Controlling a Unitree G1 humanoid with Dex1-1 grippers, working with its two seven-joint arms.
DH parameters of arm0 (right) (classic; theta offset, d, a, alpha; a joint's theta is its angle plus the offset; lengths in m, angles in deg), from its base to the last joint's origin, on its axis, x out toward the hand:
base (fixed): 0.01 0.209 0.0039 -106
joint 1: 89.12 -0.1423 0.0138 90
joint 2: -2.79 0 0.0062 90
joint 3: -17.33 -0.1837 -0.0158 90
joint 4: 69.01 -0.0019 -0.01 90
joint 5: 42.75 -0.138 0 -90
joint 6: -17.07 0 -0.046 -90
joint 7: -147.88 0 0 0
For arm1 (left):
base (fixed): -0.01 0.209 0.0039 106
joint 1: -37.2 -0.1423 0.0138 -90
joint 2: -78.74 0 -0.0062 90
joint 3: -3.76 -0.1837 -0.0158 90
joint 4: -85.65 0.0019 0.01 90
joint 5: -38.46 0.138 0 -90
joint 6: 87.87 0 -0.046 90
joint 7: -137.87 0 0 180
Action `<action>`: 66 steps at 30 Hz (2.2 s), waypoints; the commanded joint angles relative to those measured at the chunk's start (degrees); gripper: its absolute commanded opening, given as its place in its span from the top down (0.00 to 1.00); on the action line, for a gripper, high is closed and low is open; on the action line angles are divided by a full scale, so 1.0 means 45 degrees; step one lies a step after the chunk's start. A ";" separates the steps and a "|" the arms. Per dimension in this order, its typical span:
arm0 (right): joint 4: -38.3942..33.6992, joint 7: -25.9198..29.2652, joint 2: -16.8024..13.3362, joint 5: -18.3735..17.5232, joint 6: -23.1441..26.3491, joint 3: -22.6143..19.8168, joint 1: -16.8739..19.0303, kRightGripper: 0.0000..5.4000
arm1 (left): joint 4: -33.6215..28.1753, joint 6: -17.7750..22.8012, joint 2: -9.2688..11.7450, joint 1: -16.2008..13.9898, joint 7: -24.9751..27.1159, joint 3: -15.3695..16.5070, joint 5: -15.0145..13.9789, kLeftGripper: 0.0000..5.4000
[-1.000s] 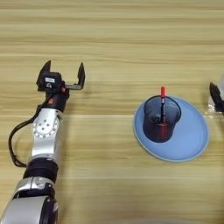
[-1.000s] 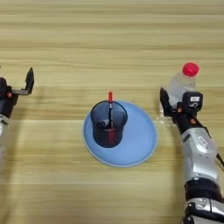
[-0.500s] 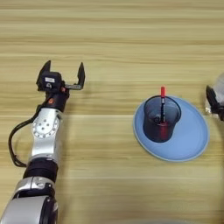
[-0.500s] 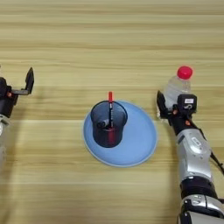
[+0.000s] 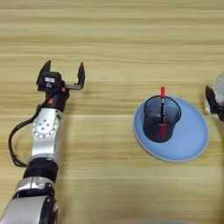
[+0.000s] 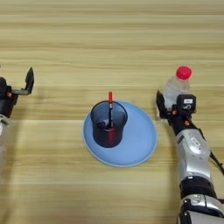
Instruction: Move the objects on the table
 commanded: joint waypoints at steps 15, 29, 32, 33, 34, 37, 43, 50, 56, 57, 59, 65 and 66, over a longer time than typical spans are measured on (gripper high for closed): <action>0.0027 -0.0120 0.0116 0.0005 -0.0216 0.0046 -0.0331 0.07 | 0.0077 -0.0136 0.0112 0.0140 0.0063 0.0055 -0.0048 0.00; -0.0144 -0.0144 0.0207 -0.0086 -0.0446 0.0002 -0.0265 0.00 | 0.0107 -0.0158 0.0106 0.0151 0.0082 0.0054 -0.0052 0.00; -0.0308 -0.0161 0.0214 -0.0092 -0.0627 0.0002 -0.0212 0.00 | 0.0108 -0.0162 0.0115 0.0149 0.0084 0.0056 -0.0048 0.00; -0.0365 -0.0181 0.0210 -0.0099 -0.0670 -0.0012 -0.0198 0.00 | 0.0108 -0.0164 0.0116 0.0148 0.0082 0.0057 -0.0048 0.00; -0.0404 -0.0211 0.0200 -0.0091 -0.0735 -0.0023 -0.0190 0.00 | 0.0115 -0.0168 0.0117 0.0152 0.0079 0.0058 -0.0046 0.00; -0.0637 -0.0294 0.0164 -0.0022 -0.0969 -0.0024 -0.0110 0.00 | 0.0118 -0.0168 0.0108 0.0160 0.0079 0.0055 -0.0047 0.00; -0.1014 -0.0382 0.0050 -0.0011 -0.1254 -0.0097 -0.0037 0.00 | 0.0145 -0.0175 0.0075 0.0178 0.0099 0.0032 -0.0046 0.00; -0.1752 -0.0574 -0.0124 0.0558 -0.1564 0.0156 0.0275 0.00 | 0.0212 -0.0201 0.0059 0.0202 0.0083 0.0006 -0.0016 0.00; -0.2543 -0.0675 -0.0288 0.0735 -0.1522 0.0178 0.0423 0.00 | 0.0236 -0.0236 0.0022 0.0224 0.0035 -0.0040 0.0024 0.00; -0.2686 -0.0680 -0.0309 0.0712 -0.1458 0.0174 0.0420 0.00 | 0.0250 -0.0247 0.0017 0.0231 0.0027 -0.0047 0.0029 0.00; -0.2944 -0.0689 -0.0350 0.0694 -0.1385 0.0167 0.0418 0.00 | 0.0277 -0.0269 0.0007 0.0244 0.0016 -0.0058 0.0036 0.00; -0.3889 -0.0850 -0.0505 0.0814 -0.1328 0.0162 0.0489 0.00 | 0.0330 -0.0310 -0.0001 0.0281 -0.0006 -0.0078 0.0054 0.00; -0.4098 -0.0890 -0.0560 0.0820 -0.1334 0.0133 0.0474 0.00 | 0.0341 -0.0316 -0.0005 0.0288 -0.0008 -0.0082 0.0055 0.00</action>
